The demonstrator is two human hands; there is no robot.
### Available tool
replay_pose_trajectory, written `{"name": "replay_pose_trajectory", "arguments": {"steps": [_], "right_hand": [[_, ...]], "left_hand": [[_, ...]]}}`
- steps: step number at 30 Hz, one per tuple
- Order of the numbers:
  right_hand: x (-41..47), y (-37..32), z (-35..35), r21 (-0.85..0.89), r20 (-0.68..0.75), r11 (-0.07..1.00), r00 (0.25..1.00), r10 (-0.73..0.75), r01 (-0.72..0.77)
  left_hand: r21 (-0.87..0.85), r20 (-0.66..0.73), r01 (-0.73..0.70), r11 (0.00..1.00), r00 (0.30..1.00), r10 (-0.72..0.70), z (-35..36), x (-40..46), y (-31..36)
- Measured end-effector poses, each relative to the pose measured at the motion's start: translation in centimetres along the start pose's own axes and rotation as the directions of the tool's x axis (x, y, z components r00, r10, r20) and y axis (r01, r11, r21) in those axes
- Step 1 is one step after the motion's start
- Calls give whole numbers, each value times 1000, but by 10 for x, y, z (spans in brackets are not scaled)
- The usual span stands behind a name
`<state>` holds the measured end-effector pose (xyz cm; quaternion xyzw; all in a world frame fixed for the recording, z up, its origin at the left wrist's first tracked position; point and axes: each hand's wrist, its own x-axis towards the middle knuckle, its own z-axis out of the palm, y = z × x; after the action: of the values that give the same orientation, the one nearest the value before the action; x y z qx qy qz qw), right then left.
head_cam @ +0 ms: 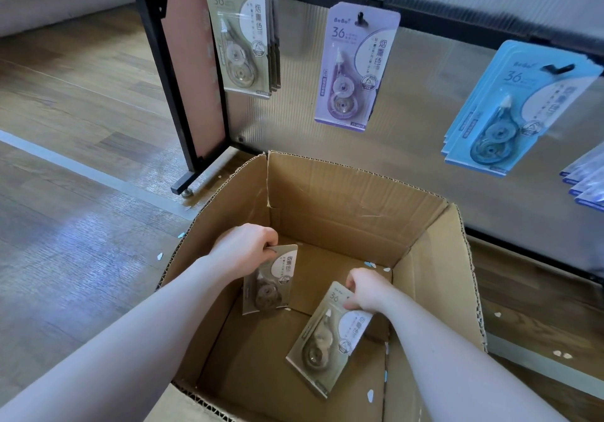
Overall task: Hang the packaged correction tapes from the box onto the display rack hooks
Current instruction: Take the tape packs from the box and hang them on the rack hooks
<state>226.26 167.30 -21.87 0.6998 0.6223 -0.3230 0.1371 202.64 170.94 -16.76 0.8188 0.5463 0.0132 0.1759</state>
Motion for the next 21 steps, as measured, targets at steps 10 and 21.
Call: {"name": "replay_pose_trajectory", "arguments": {"steps": [10,21], "right_hand": [[-35,-10,-60,-1,-214,990,967,-141,144],[-98,6,-133,76,-519,981,847,-116,180]], "left_hand": [[-1,-33,2,1000,999,-2,-9,-6,7],[13,-242,-6,1000,970,9,-85,-9,57]]}}
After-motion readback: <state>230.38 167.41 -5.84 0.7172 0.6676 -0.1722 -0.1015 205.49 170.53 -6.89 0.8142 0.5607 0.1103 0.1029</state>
